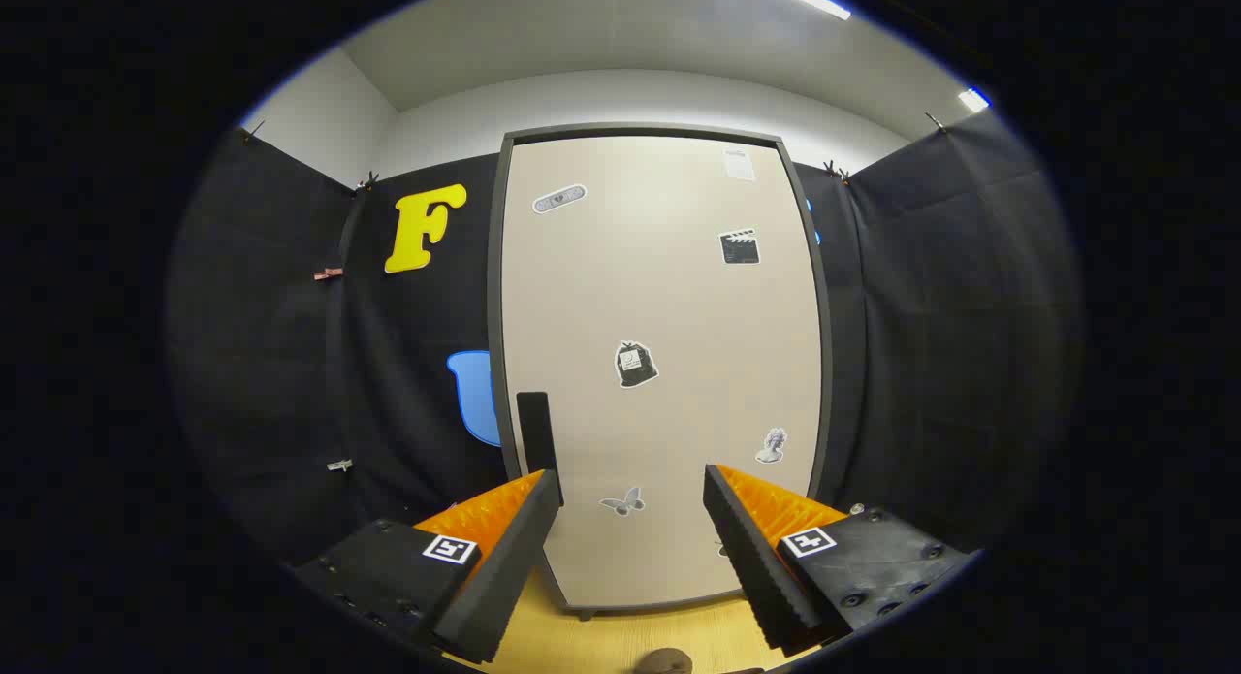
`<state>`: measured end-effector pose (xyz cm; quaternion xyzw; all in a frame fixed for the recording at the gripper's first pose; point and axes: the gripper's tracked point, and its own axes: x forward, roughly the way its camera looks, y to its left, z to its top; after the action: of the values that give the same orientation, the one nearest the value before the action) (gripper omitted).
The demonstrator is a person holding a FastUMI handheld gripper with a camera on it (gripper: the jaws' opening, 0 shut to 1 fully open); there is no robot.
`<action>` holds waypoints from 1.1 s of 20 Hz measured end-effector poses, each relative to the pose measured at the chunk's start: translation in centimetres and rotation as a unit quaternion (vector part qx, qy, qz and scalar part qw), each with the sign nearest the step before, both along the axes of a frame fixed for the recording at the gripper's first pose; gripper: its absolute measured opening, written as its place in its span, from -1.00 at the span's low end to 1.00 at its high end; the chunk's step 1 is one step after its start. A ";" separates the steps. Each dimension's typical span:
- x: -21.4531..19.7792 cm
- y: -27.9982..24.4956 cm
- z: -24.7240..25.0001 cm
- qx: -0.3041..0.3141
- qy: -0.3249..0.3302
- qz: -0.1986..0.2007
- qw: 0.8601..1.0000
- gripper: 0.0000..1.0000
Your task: Open the shoe cabinet door, grab the shoes and put them into the shoe cabinet, then close the shoe cabinet door.
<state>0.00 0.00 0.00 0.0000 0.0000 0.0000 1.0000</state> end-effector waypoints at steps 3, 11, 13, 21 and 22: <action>-0.8 0.0 0.2 -0.003 -0.004 -0.003 1.000 0.96; -2.6 0.2 0.5 -0.012 -0.010 -0.011 1.000 0.96; -3.0 0.3 0.5 -0.011 -0.009 -0.010 1.000 0.95; -2.9 1.1 -0.2 -0.004 0.004 -0.001 1.000 0.95; -2.6 1.2 -0.4 -0.005 0.006 0.000 1.000 0.96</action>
<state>-2.57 1.20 -0.39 -0.0049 0.0065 0.0005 1.0000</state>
